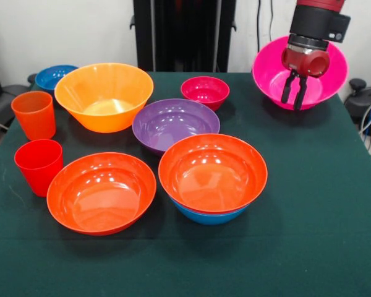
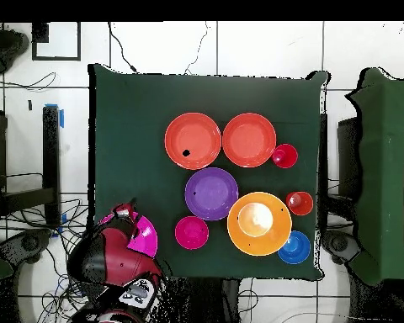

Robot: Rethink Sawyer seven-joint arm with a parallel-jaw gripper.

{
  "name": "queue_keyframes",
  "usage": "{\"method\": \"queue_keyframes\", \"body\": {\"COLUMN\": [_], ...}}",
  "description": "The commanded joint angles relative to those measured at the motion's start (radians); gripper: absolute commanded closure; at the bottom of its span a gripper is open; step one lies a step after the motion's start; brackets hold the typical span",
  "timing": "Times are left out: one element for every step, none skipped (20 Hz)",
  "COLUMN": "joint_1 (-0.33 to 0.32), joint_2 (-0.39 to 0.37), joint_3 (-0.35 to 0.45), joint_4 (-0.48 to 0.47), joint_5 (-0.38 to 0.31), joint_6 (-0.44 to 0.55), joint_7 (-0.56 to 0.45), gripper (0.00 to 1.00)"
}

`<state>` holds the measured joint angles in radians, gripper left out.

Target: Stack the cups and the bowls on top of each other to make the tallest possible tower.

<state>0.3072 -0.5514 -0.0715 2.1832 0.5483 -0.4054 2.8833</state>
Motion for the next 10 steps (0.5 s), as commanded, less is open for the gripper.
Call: {"method": "queue_keyframes", "body": {"joint_1": [-0.016,-0.005,0.006,0.018,0.029,0.045,0.060,0.075,0.086,0.093], "joint_2": [0.012,-0.008,-0.035,-0.066,-0.098,-0.123,-0.142,-0.161,-0.175,-0.188], "joint_3": [0.091,0.087,0.079,0.068,0.057,0.043,0.027,0.012,-0.005,-0.015], "joint_4": [0.036,0.049,0.061,0.075,0.089,0.097,0.101,0.104,0.104,0.106], "joint_5": [-0.017,-0.009,0.001,0.011,0.020,0.033,0.043,0.052,0.056,0.055], "joint_6": [0.069,0.086,0.111,0.142,0.173,0.204,0.232,0.259,0.284,0.301], "joint_7": [0.159,0.157,0.150,0.142,0.133,0.124,0.116,0.107,0.102,0.098], "gripper": [0.00,0.00,0.00,0.00,0.00,0.00,0.00,0.00,0.00,0.00]}}
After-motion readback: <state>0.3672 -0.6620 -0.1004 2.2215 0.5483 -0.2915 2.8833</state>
